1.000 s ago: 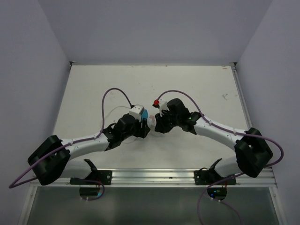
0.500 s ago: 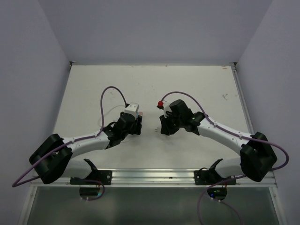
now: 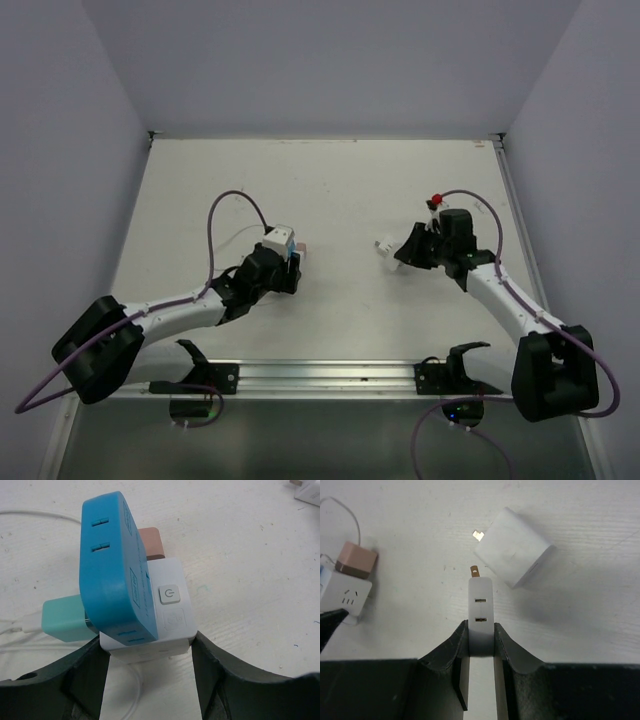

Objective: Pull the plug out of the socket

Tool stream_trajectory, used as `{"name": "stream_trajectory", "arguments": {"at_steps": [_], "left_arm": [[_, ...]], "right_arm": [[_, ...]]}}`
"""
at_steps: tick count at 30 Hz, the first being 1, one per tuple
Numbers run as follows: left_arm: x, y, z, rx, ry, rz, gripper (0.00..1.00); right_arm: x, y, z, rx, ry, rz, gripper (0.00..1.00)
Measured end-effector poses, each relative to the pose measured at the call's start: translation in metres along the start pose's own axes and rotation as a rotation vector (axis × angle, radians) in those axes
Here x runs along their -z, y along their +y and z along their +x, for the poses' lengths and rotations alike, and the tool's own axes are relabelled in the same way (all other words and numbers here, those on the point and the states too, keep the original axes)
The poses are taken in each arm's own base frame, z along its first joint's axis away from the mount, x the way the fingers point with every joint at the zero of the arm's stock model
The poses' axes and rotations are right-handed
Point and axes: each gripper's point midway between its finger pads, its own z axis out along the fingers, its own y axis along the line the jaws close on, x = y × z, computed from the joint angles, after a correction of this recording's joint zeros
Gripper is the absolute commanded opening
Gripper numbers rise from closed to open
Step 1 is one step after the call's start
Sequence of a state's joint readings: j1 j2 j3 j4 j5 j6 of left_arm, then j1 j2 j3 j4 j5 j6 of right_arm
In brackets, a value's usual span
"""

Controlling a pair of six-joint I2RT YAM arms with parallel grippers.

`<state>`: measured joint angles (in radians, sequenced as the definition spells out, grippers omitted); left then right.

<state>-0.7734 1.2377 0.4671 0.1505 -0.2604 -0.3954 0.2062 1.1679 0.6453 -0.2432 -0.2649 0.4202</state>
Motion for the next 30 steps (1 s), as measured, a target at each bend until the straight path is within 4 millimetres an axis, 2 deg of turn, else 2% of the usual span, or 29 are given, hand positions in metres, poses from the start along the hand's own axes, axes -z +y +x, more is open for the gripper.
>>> {"name": "stream_trajectory", "arguments": {"at_steps": [5,7,16,18,22,23,25,26,30], "left_arm": [[0.002,-0.009,0.003,-0.021,-0.003,0.066,0.00],[0.003,-0.012,0.004,-0.032,-0.005,0.093,0.00],[0.007,-0.024,0.009,-0.062,-0.001,0.177,0.00],[0.008,-0.026,0.010,-0.066,-0.002,0.191,0.00],[0.008,-0.028,0.011,-0.073,-0.004,0.210,0.00],[0.008,-0.029,0.011,-0.074,-0.004,0.215,0.00],[0.008,-0.030,0.011,-0.076,-0.003,0.221,0.00],[0.009,-0.030,0.011,-0.079,-0.004,0.224,0.00],[0.009,-0.032,0.012,-0.085,-0.002,0.236,0.00]], "right_arm": [[0.008,-0.024,-0.027,-0.166,-0.123,0.021,0.00],[0.008,-0.036,-0.030,-0.233,-0.155,0.041,0.00],[-0.012,-0.073,-0.014,-0.422,-0.139,0.111,0.00],[-0.017,-0.077,-0.012,-0.450,-0.131,0.114,0.04],[-0.022,-0.078,-0.017,-0.462,-0.145,0.104,0.19],[-0.022,-0.079,-0.018,-0.462,-0.147,0.105,0.28],[-0.021,-0.080,-0.018,-0.462,-0.150,0.115,0.40],[-0.020,-0.081,-0.017,-0.463,-0.149,0.124,0.52],[-0.012,-0.085,-0.015,-0.451,-0.153,0.163,0.68]]}}
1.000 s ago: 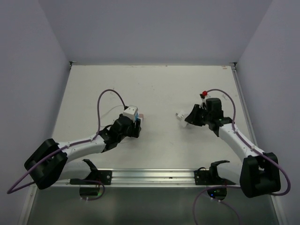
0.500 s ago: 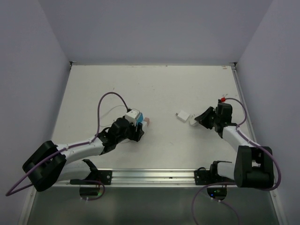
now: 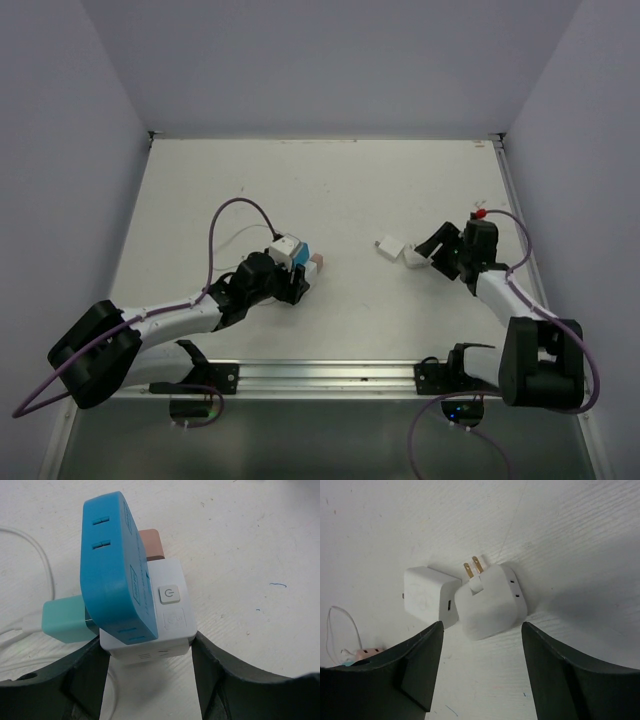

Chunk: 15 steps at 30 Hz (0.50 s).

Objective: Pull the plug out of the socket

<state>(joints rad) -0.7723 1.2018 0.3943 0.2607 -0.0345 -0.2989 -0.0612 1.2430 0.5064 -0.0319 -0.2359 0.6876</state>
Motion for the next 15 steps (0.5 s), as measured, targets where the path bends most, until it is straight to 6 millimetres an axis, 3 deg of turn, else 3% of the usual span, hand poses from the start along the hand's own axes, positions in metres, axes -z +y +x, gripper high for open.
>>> {"name": "stream_trajectory", "arguments": {"at_steps": [4,9,12,13,15], "left_arm": [[0.000,-0.001,0.000,-0.005,0.001,0.006,0.00],[0.000,-0.001,0.000,-0.007,0.002,0.009,0.03],[0.000,-0.001,0.000,-0.008,0.001,0.005,0.16],[0.000,0.000,0.000,-0.008,0.000,0.000,0.29],[0.000,0.002,0.000,-0.013,-0.002,-0.010,0.40]], "right_arm": [[0.015,0.003,-0.007,0.031,-0.036,0.006,0.73],[0.029,0.022,-0.020,0.081,-0.078,-0.050,0.74],[0.034,0.032,-0.021,0.111,-0.078,-0.091,0.74],[0.035,0.035,-0.020,0.120,-0.071,-0.104,0.74],[0.035,0.040,-0.014,0.138,-0.050,-0.128,0.73]]}}
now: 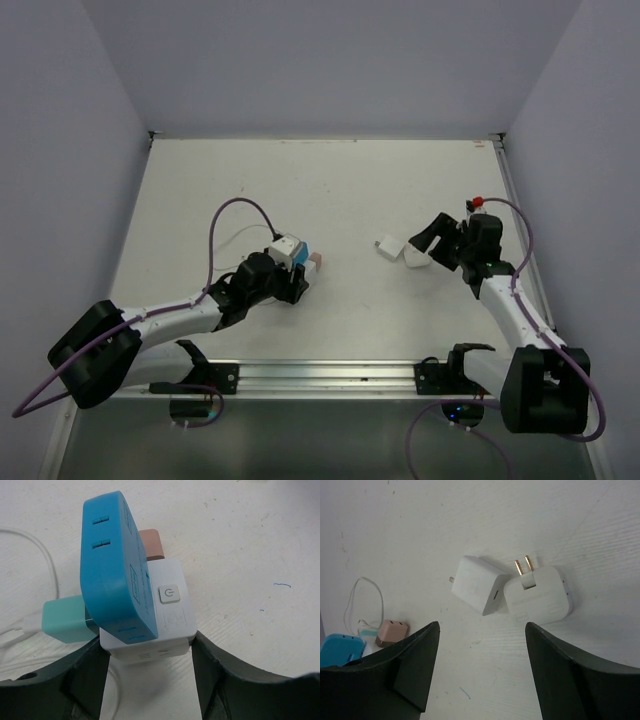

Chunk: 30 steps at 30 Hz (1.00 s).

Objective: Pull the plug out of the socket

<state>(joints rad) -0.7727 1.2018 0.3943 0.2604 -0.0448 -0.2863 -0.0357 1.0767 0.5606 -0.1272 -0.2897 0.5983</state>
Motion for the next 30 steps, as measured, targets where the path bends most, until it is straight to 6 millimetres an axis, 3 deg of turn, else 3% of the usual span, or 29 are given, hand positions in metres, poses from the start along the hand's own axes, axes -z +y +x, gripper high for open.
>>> {"name": "stream_trajectory", "arguments": {"at_steps": [1,3,7,14,23,30], "left_arm": [[0.000,0.001,0.000,-0.002,-0.002,-0.008,0.53],[0.000,0.006,-0.001,-0.002,-0.007,-0.030,0.68],[0.002,0.010,-0.004,-0.002,-0.019,-0.057,0.80],[0.009,0.022,-0.016,0.005,-0.064,-0.129,0.89],[0.023,0.043,-0.011,0.088,-0.055,-0.264,0.96],[0.042,0.072,-0.007,0.182,-0.066,-0.433,0.97]], "right_arm": [[0.000,0.003,0.003,0.009,0.011,-0.013,0.73],[0.000,0.009,0.008,0.027,0.028,-0.035,0.73],[0.000,0.020,0.017,0.055,0.059,-0.072,0.72],[0.000,0.029,0.023,0.076,0.073,-0.107,0.72],[0.004,0.034,0.032,0.093,0.079,-0.138,0.72],[0.006,0.036,0.036,0.101,0.084,-0.157,0.72]]}}
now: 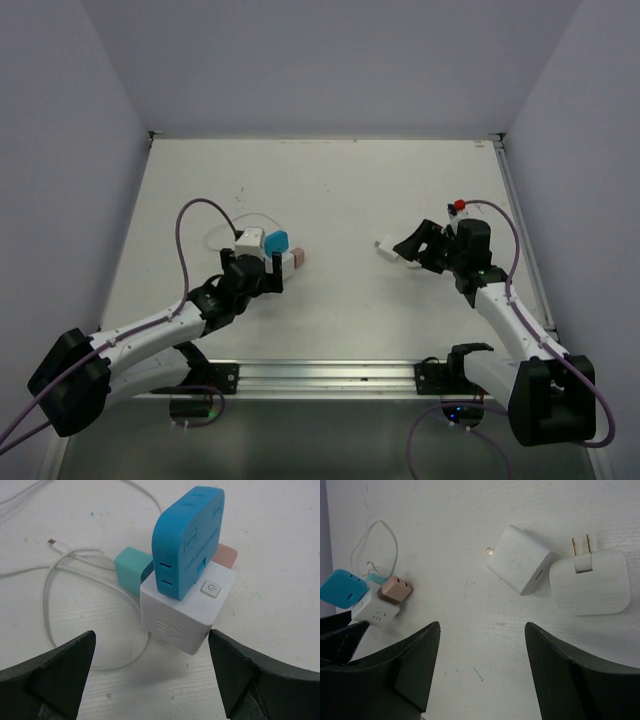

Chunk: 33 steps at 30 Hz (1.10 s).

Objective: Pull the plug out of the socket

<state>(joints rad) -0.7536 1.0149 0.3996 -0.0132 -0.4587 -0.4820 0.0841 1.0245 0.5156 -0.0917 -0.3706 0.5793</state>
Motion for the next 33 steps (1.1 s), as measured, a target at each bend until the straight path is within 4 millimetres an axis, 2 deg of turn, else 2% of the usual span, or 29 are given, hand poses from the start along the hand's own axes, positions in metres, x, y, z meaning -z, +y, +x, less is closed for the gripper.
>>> {"name": "stream_trajectory", "arguments": {"at_steps": [8,12,16,22,33], "left_arm": [[0.002,0.040,-0.001,0.128,0.018,-0.207,0.98],[0.005,0.050,0.002,0.171,0.029,-0.247,1.00],[0.009,0.041,-0.002,0.189,0.014,-0.209,0.99],[0.011,0.008,0.000,0.114,0.033,-0.185,1.00],[-0.015,0.003,-0.010,0.102,0.027,-0.339,0.96]], "right_arm": [[0.001,0.006,0.002,0.007,0.008,-0.023,0.72],[0.001,0.005,0.004,0.007,0.010,-0.025,0.72],[0.001,0.005,0.007,0.006,0.014,-0.031,0.72],[0.001,0.008,0.009,0.009,0.020,-0.050,0.72],[0.001,0.009,0.010,0.002,0.023,-0.055,0.72]]}}
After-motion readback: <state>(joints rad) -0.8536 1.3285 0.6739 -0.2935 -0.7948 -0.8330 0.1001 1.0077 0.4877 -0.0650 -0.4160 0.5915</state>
